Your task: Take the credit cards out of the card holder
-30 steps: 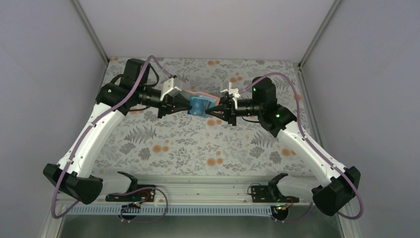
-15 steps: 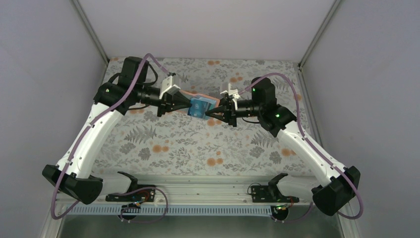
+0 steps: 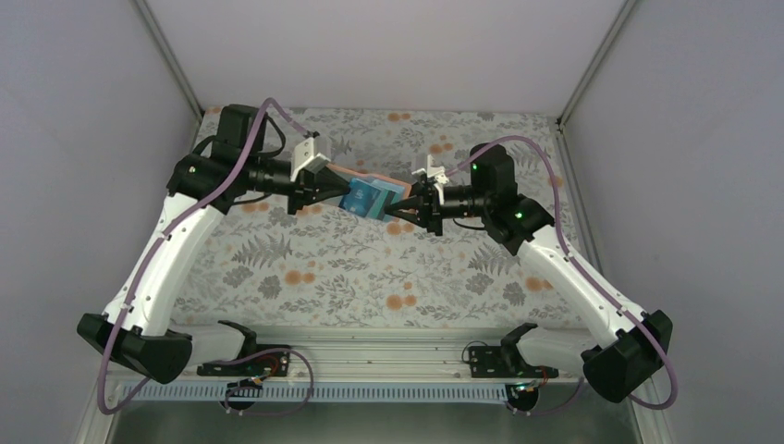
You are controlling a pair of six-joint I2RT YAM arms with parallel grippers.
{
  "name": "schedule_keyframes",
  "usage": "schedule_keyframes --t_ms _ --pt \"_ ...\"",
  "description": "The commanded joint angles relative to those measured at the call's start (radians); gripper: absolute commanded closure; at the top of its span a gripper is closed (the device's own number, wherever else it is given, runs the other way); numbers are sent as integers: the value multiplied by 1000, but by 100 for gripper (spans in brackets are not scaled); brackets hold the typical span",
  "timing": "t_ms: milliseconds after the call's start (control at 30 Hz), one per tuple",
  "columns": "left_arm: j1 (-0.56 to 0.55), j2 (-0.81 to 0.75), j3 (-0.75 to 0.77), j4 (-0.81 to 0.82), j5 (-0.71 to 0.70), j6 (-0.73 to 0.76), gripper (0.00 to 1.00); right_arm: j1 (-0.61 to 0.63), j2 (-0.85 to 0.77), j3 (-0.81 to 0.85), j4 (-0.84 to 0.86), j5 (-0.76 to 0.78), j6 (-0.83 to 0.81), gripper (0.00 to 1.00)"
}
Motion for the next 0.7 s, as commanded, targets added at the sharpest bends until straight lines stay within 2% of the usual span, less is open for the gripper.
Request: schedule_keyframes --t_ms 0,233,367,667 --pt "24 -20 16 2 -24 -1 98 -9 -23 -1 -11 -27 -12 96" --pt "54 -36 -2 20 -51 -20 98 -20 -28 -9 -3 -19 2 96" --pt "42 -31 -56 75 -32 -74 98 -21 -8 -7 29 -70 25 96" --pt "102 -33 8 51 -99 -33 98 -24 -17 -3 -9 -2 6 96"
